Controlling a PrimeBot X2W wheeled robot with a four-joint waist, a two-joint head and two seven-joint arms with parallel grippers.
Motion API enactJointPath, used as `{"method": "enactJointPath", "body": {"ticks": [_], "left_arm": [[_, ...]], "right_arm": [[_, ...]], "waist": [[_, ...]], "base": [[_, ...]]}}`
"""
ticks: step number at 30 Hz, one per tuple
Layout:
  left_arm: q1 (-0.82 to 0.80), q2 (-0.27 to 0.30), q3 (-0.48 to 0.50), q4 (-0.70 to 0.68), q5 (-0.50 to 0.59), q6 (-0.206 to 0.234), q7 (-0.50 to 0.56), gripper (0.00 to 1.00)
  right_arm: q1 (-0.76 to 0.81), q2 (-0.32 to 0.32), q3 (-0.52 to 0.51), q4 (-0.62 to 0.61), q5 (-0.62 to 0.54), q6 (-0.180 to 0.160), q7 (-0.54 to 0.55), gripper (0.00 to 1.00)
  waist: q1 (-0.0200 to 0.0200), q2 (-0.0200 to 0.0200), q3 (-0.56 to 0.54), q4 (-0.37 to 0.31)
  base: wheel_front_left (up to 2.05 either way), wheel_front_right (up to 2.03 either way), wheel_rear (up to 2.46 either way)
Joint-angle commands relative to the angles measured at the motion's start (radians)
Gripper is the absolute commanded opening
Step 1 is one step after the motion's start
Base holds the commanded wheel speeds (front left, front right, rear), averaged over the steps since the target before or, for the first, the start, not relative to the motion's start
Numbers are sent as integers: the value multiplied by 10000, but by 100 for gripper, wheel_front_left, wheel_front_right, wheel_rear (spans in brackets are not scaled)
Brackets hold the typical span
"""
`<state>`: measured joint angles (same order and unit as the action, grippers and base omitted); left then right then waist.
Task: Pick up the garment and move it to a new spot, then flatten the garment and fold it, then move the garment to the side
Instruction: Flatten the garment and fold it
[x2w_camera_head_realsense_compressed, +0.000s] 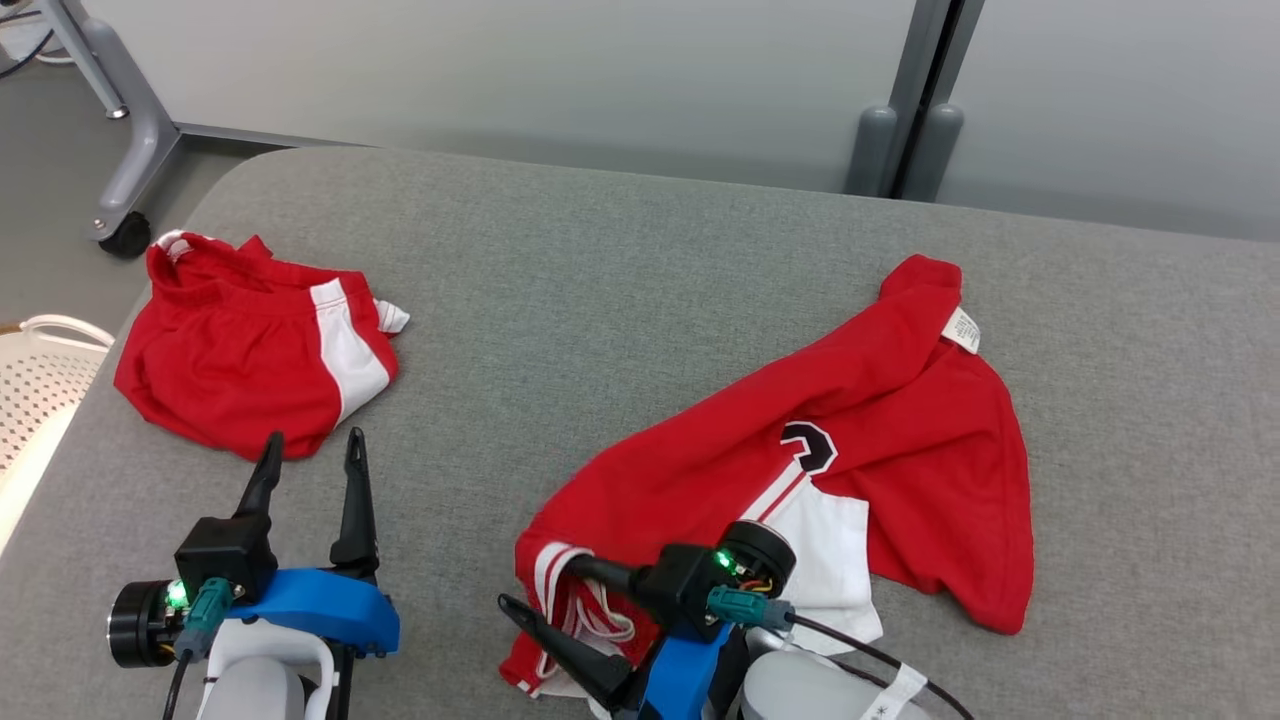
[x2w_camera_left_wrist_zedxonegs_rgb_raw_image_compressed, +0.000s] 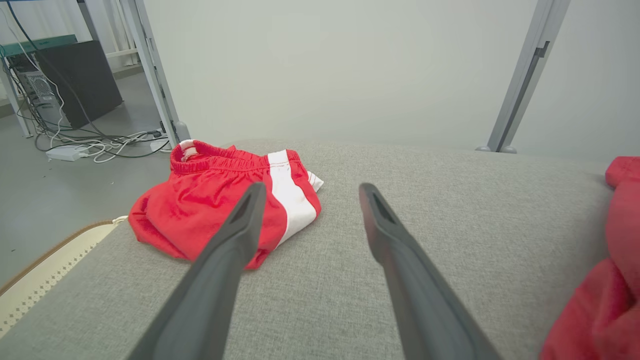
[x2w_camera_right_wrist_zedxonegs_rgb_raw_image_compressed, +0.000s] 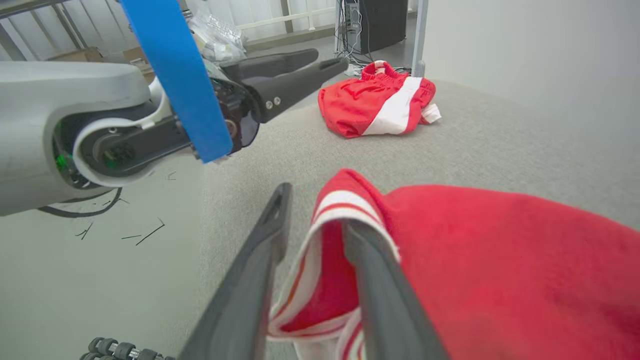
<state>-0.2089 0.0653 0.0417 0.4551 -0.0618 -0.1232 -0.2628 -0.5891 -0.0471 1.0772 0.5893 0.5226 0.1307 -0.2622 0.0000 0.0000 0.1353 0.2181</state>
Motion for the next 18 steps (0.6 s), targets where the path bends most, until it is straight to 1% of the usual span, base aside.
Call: {"method": "enactJointPath", "body": {"ticks": [1,5,6,9,12,18], "left_arm": [[-13,34,78,-35,-51,58,-29,100],[200,52,206,-79,-15,110,-30,100],[200,52,206,-79,-15,110,-30,100],[278,70,259,-125,23,117,-30,100],[371,69,276,-156,50,133,-30,100],[373,85,308,-269,81,143,-30,100]], "right_arm": [[53,-59,-147,114,149,1,-42,100],[382,-58,-918,371,-29,1,-40,100],[382,-58,-918,371,-29,1,-40,100],[809,-49,-1618,507,-408,1,-39,100],[1390,-52,-2470,596,-930,2,-40,100],[2509,-173,-4569,220,-2176,1,-40,100]], "waist": [[0,0,-15,-157],[0,0,-97,-540],[0,0,-97,-540],[0,0,-175,-847],[0,0,-262,-1085],[0,0,-330,-1426]], "base": [[0,0,0],[0,0,0],[0,0,0],[0,0,0],[0,0,0],[0,0,0]]}}
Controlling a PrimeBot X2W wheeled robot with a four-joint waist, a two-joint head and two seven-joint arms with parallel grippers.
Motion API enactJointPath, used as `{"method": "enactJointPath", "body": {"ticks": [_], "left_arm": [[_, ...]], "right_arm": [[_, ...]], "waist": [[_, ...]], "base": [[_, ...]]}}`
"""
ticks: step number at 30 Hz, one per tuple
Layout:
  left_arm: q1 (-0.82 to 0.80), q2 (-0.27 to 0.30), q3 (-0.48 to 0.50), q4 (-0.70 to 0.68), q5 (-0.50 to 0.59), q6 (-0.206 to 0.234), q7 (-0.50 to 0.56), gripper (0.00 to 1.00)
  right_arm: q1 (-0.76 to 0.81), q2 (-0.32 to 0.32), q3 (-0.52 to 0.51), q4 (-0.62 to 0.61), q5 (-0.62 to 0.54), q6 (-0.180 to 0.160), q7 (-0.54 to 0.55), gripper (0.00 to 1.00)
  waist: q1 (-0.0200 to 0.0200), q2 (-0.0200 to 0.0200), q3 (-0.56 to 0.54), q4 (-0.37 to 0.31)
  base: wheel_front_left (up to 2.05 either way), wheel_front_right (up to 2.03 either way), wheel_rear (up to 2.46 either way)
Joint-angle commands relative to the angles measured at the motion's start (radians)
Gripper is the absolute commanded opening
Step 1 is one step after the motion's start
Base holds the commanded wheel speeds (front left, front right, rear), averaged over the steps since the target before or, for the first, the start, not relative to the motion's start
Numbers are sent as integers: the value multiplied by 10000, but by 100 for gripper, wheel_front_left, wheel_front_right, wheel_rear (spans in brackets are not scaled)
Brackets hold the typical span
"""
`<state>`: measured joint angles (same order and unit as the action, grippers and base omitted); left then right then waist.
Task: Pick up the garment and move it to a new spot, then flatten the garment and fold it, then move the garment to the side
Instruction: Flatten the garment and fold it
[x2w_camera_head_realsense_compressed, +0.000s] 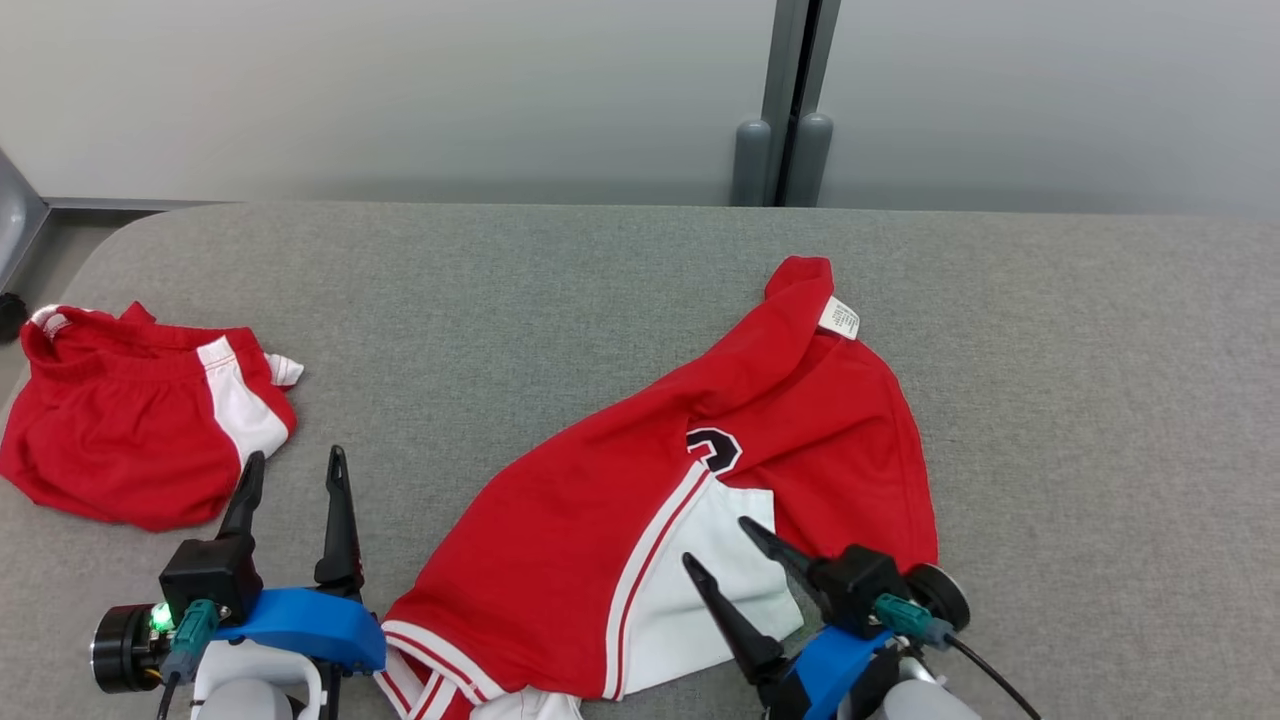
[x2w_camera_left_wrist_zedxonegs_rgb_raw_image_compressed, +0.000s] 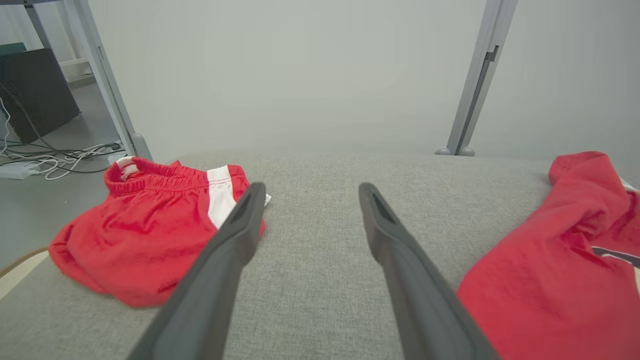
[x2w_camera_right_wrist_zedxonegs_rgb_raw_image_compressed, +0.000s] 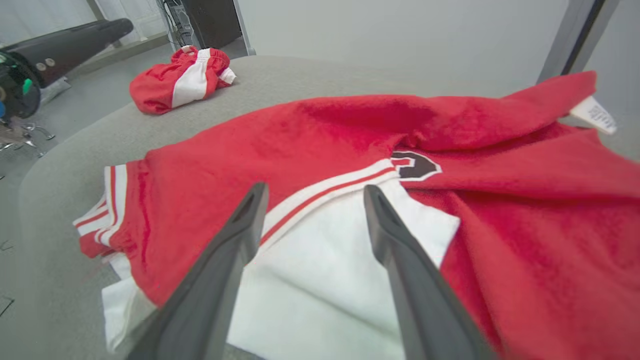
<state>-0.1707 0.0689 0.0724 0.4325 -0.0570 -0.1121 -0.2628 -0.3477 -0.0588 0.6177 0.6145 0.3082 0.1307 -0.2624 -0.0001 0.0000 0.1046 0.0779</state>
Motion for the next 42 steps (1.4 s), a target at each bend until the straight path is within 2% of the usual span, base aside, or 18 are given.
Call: {"method": "enactJointPath", "body": {"ticks": [1,9,15,16,17,22,27,32,37,41,42], "left_arm": [[-4,49,-8,-59,47,30,-30,100],[-43,45,-63,-85,60,-21,-30,100],[-90,3,-97,-49,4,-48,-30,100],[-69,-1,-89,-42,-4,-49,-30,100],[-41,-1,-74,-26,-10,-49,-30,100],[134,-14,-31,29,13,-39,-30,100],[244,-16,-26,85,55,-49,-30,100],[325,-24,-37,98,77,-56,-30,100],[277,-32,-48,83,81,-61,-30,100],[296,-23,-2,54,41,-69,-30,100],[318,-26,2,46,36,-68,-30,100]], "right_arm": [[214,-71,-240,-89,-196,2,-37,100],[494,-141,-1197,430,-1239,1,-37,100],[480,-53,-1235,1996,-1723,1,83,100],[483,-22,-1114,2200,-1584,2,144,30],[491,13,-979,2358,-1440,4,154,0],[462,98,81,1933,-220,12,73,0],[501,71,1449,250,1255,2,59,0],[762,75,2487,-1579,2068,2,609,0],[1297,-21,2813,-3087,2597,2,1714,0],[1919,-340,2520,-3811,2990,2,2837,0],[1984,-487,2384,-3898,2854,2,2979,3]], "waist": [[1,0,-14,-57],[1,0,82,-32],[1,0,116,177],[1,0,111,179],[1,0,98,178],[1,0,-59,98],[1,0,-287,3],[1,0,-402,-80],[1,0,-409,-140],[1,0,-390,-202],[1,0,-383,-221]], "base": [[0,0,0],[0,0,0],[0,0,0],[0,0,0],[0,0,0],[0,0,0],[0,0,0],[0,0,0],[0,0,0],[0,0,0],[0,0,0]]}}
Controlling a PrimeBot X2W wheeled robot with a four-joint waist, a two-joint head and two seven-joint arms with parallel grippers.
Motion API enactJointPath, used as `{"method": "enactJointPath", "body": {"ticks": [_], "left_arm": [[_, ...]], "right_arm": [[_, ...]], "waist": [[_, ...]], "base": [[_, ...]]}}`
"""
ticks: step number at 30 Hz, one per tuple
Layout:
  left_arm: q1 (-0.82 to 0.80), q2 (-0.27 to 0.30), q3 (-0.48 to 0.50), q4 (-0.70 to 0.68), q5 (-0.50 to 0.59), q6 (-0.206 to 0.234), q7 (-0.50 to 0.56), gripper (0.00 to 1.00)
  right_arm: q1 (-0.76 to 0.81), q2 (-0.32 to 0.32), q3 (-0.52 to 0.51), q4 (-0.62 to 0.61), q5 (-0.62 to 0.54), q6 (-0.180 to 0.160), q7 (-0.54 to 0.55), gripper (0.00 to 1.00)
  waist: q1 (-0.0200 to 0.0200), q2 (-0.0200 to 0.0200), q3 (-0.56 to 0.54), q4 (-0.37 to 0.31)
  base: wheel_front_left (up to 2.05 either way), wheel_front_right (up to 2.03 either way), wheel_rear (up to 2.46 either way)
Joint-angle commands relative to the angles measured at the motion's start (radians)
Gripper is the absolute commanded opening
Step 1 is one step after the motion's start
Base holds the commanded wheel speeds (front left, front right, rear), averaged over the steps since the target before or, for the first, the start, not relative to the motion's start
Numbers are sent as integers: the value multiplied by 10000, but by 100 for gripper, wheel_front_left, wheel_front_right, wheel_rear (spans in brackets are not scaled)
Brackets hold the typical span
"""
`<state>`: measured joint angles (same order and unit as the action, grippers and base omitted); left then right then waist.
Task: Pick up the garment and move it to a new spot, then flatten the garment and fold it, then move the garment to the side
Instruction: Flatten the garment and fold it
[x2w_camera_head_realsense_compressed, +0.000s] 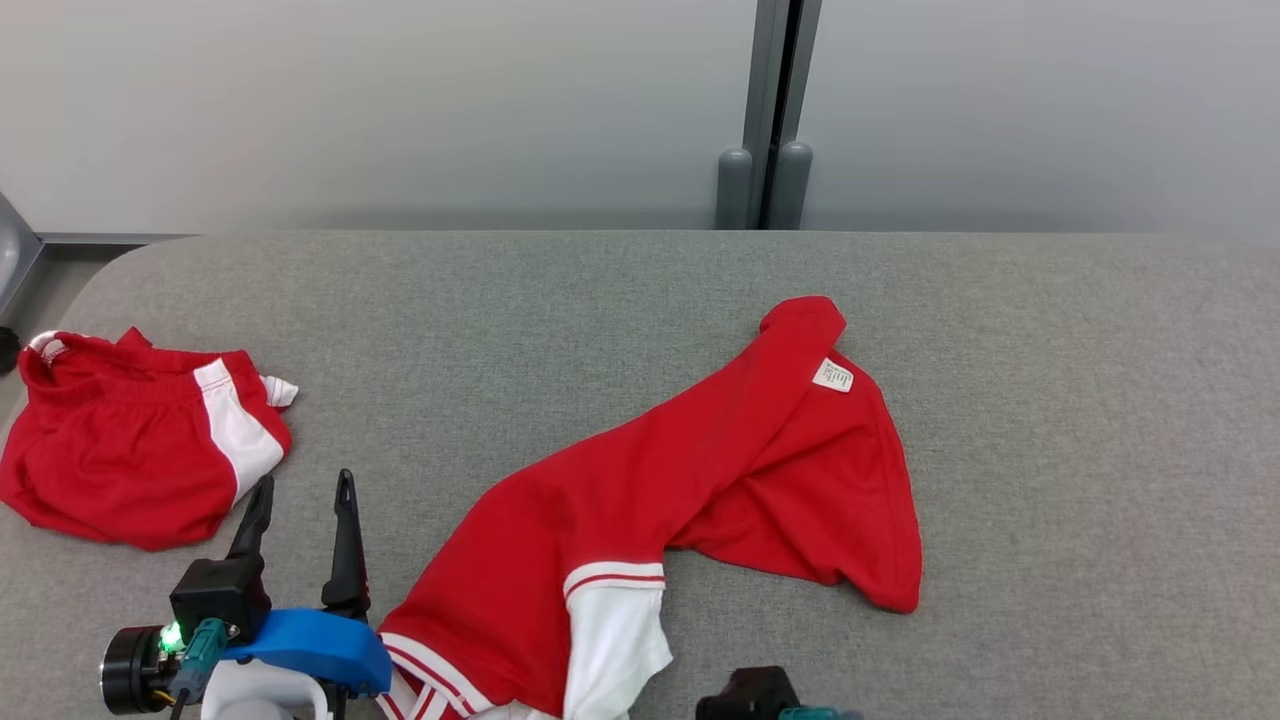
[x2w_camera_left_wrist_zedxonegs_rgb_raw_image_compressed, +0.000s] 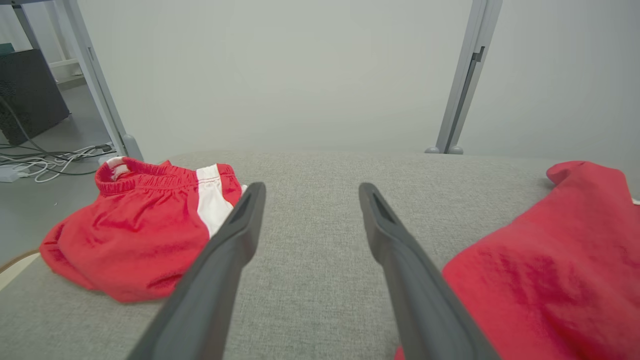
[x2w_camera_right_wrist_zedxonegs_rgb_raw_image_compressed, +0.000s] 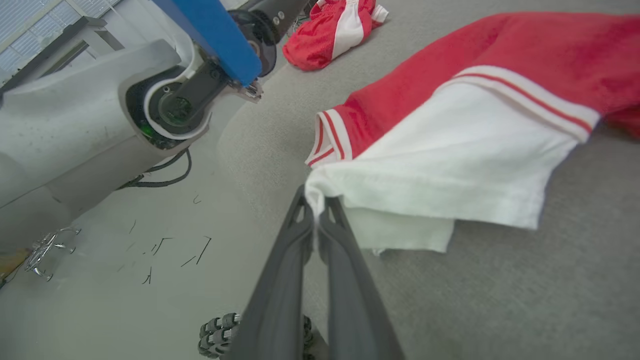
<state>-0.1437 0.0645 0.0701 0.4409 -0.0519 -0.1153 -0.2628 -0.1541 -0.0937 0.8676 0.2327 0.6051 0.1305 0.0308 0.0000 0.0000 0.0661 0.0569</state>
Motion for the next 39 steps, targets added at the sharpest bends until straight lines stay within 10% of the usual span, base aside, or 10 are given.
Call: {"method": "enactJointPath", "body": {"ticks": [1,2,24,39], "left_arm": [[68,17,27,-41,-17,-31,-30,100],[82,8,22,-48,-16,-24,-30,100],[-361,-11,-46,-220,29,-41,-30,100],[-1583,-118,-485,-272,-201,-51,-30,100]], "right_arm": [[124,-269,-252,-152,-317,4,102,43],[255,-305,-399,-201,-426,4,147,100],[-2288,-670,-5493,425,-3905,4,-983,100],[-7573,-1256,-6276,6228,-4785,3,-1213,100]], "waist": [[0,0,9,-24],[0,0,14,-39],[0,0,579,-59],[0,0,2328,1209]], "base": [[0,0,0],[0,0,0],[0,0,0],[0,0,0]]}}
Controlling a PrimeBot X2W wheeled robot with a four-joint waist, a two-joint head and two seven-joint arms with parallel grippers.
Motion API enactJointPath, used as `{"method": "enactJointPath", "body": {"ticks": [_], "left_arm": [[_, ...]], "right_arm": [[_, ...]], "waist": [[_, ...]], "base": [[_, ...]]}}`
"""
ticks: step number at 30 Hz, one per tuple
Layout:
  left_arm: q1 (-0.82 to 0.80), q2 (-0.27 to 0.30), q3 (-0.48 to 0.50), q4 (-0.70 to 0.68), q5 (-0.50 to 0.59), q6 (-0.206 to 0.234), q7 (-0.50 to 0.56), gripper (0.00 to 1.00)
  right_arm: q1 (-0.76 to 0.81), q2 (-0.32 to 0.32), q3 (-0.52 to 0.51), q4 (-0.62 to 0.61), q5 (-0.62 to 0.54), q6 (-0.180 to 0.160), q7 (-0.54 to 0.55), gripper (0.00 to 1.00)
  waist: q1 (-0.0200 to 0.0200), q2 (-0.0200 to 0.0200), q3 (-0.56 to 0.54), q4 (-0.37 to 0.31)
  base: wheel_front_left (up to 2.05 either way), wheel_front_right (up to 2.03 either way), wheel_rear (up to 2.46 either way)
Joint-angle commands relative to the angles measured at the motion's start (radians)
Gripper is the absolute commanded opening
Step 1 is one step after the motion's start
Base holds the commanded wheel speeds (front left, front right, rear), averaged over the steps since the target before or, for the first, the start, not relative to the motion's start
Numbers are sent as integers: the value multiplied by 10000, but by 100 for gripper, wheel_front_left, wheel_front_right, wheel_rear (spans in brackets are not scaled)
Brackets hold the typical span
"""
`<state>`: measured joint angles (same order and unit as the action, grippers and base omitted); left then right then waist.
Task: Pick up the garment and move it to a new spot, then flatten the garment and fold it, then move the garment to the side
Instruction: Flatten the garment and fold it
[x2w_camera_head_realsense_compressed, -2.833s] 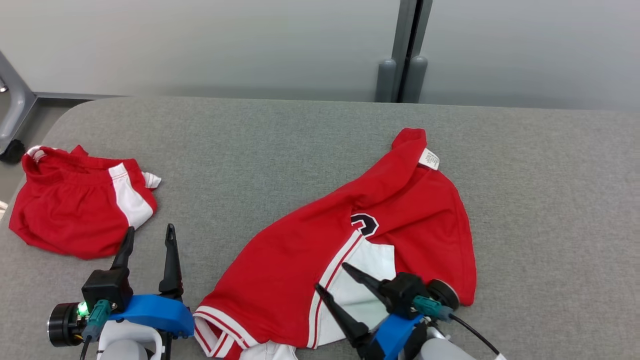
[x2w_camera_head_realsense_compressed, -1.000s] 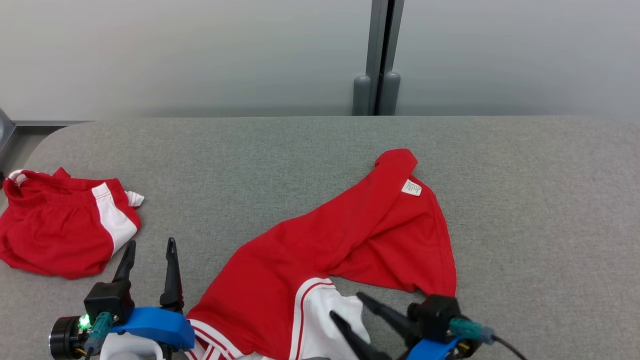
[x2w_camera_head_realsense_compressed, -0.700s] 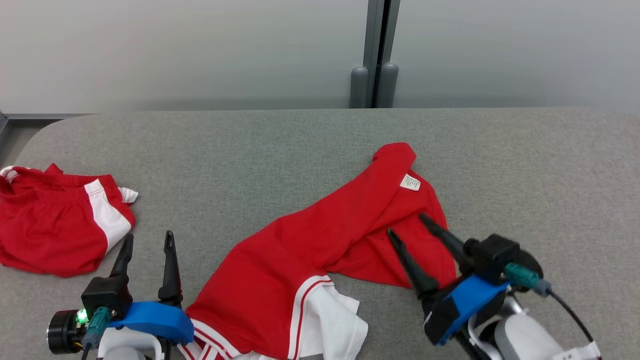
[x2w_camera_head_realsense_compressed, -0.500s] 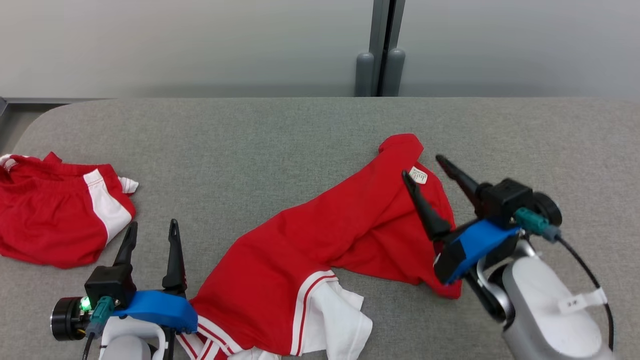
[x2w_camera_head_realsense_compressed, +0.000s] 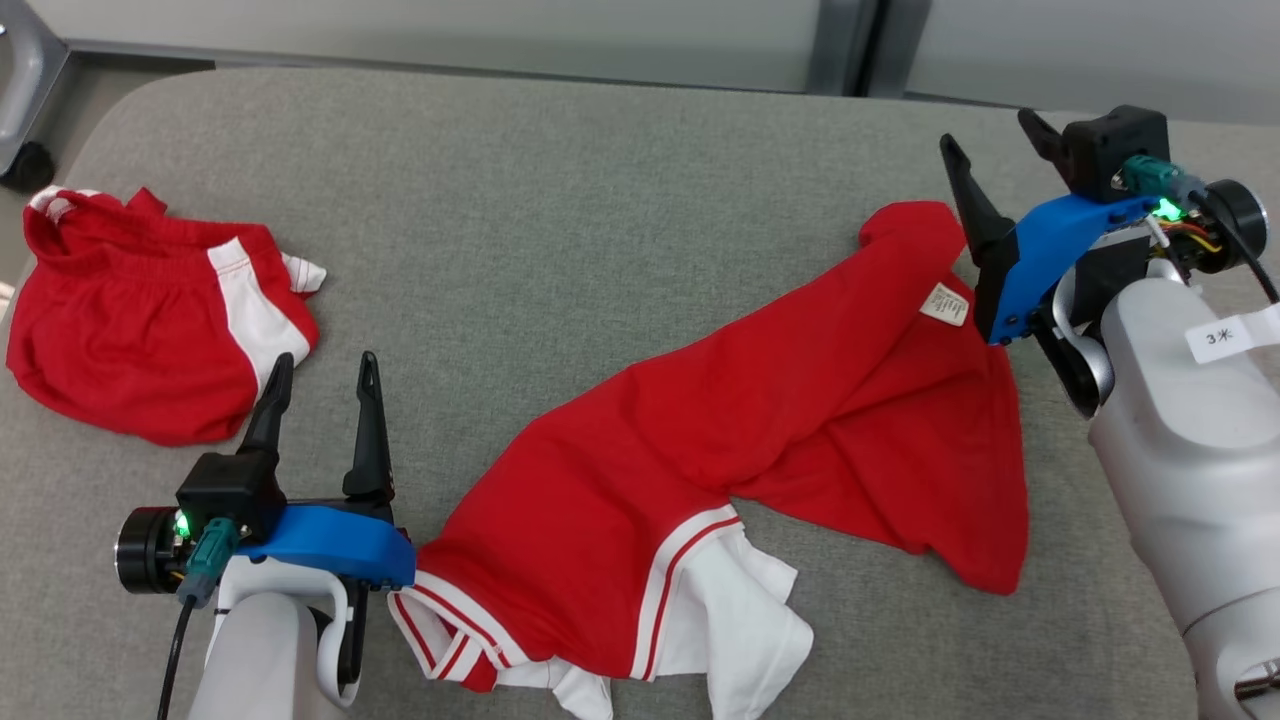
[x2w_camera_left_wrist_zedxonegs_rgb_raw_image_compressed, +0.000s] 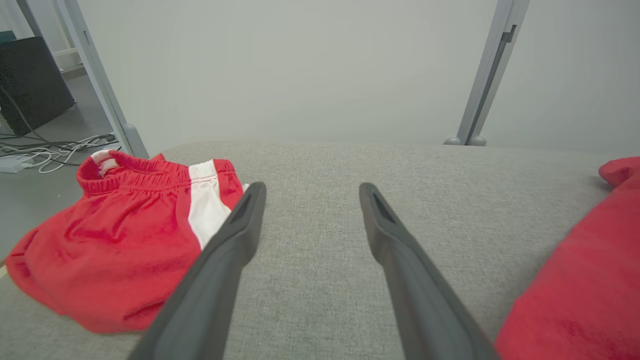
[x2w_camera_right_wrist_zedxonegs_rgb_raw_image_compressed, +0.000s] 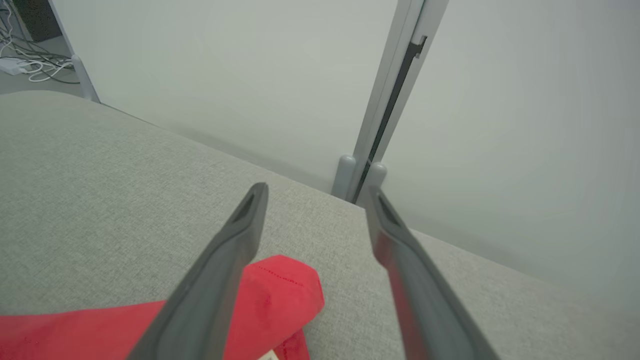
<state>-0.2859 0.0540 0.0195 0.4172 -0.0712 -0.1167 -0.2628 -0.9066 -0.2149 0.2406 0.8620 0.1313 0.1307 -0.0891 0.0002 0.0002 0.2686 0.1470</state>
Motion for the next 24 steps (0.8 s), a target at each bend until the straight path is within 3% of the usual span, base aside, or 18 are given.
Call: {"method": "enactJointPath", "body": {"ticks": [1,7,14,16,17,24], "left_arm": [[-223,-21,-27,-49,-39,-29,-30,100],[-508,-39,-212,-89,-174,39,-30,100],[-539,-39,-244,-153,-320,126,-30,100],[-565,-41,-275,-153,-329,155,-30,100],[-579,-40,-293,-154,-338,171,-30,100],[-275,-38,-138,-78,-232,174,-30,100]], "right_arm": [[-271,-51,-51,314,-85,1,-38,100],[-1025,-171,-181,2447,-316,1,193,100],[-881,118,-363,3779,-61,1,430,100],[-812,265,-386,3901,154,2,484,14],[-806,282,-380,3924,221,2,381,0],[-718,305,-205,3738,500,1,-1227,0]], "waist": [[-2,-2,421,381],[-2,-2,859,719],[-2,-2,915,727],[-2,-2,897,705],[-2,-2,878,692],[-2,-2,364,406]], "base": [[0,0,0],[0,0,0],[0,0,0],[0,0,0],[0,0,0],[0,0,0]]}}
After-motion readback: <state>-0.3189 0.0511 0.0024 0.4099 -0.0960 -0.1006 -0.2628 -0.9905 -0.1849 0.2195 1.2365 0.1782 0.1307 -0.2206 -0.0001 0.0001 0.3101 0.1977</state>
